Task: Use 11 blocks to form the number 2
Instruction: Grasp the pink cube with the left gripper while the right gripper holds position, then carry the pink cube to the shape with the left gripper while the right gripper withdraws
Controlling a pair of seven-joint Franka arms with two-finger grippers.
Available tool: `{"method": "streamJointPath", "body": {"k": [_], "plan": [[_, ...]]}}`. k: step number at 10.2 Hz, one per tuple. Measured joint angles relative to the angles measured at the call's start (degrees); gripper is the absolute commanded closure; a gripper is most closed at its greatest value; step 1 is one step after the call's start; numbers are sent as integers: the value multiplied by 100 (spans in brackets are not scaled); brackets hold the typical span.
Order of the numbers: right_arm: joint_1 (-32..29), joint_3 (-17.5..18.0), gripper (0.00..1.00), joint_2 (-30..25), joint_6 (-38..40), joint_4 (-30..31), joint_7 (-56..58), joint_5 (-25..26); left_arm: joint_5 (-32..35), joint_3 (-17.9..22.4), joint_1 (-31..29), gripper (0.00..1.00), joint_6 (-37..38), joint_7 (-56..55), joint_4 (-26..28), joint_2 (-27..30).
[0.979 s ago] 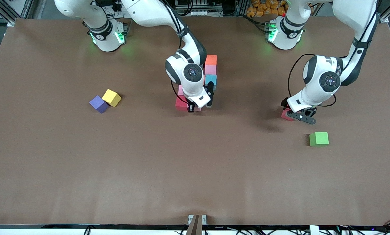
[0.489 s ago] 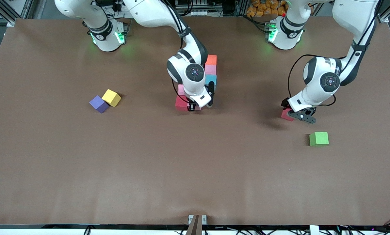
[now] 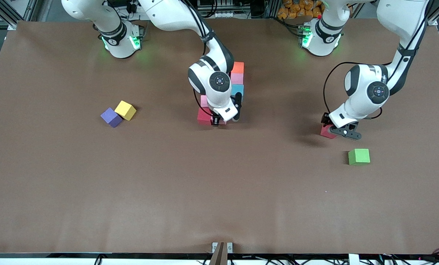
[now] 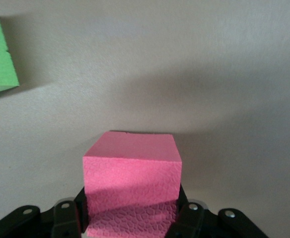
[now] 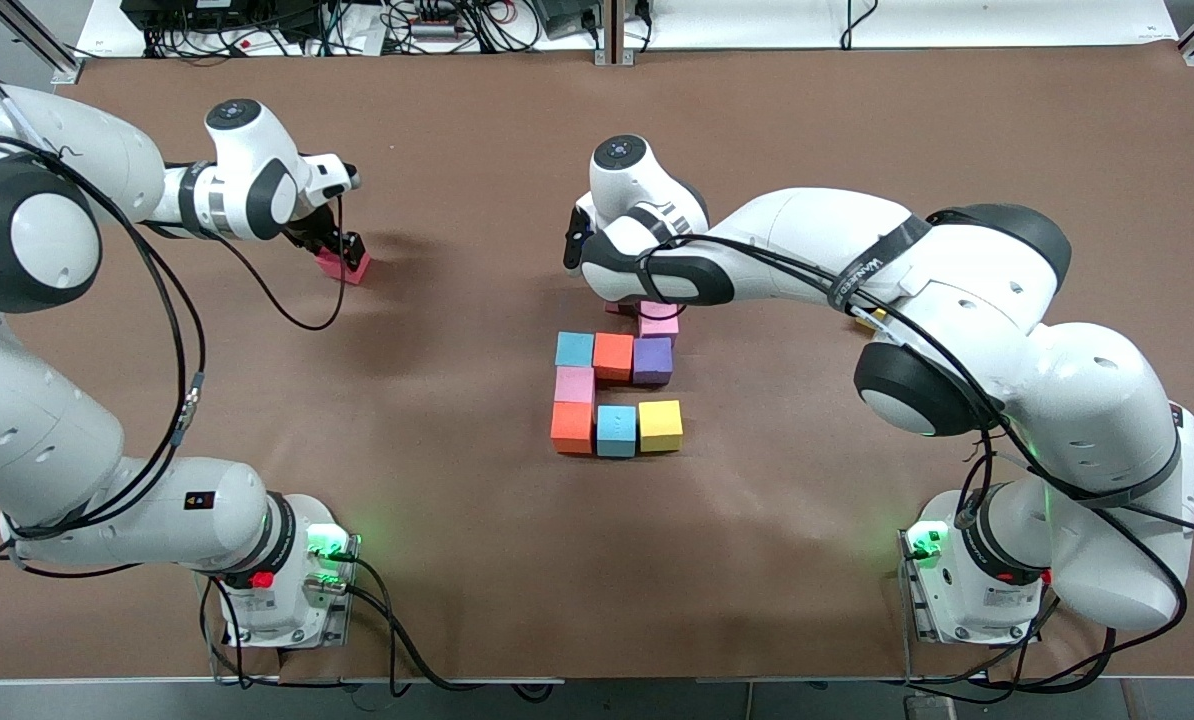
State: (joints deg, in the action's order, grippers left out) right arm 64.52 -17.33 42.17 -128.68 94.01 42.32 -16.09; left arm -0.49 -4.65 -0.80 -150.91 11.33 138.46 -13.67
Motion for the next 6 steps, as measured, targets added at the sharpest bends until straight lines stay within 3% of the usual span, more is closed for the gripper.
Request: {"method": "streamJointPath", "body": {"k": [2,6], "plan": [[0,-1,0,0,0,-16,-7,6,-583,3,-41,85,205,-10,-132,255],[0,-3,0,-25,16,-84,-11,6,-1066,5,-77,86,2103,-1364,-1154,830]]}}
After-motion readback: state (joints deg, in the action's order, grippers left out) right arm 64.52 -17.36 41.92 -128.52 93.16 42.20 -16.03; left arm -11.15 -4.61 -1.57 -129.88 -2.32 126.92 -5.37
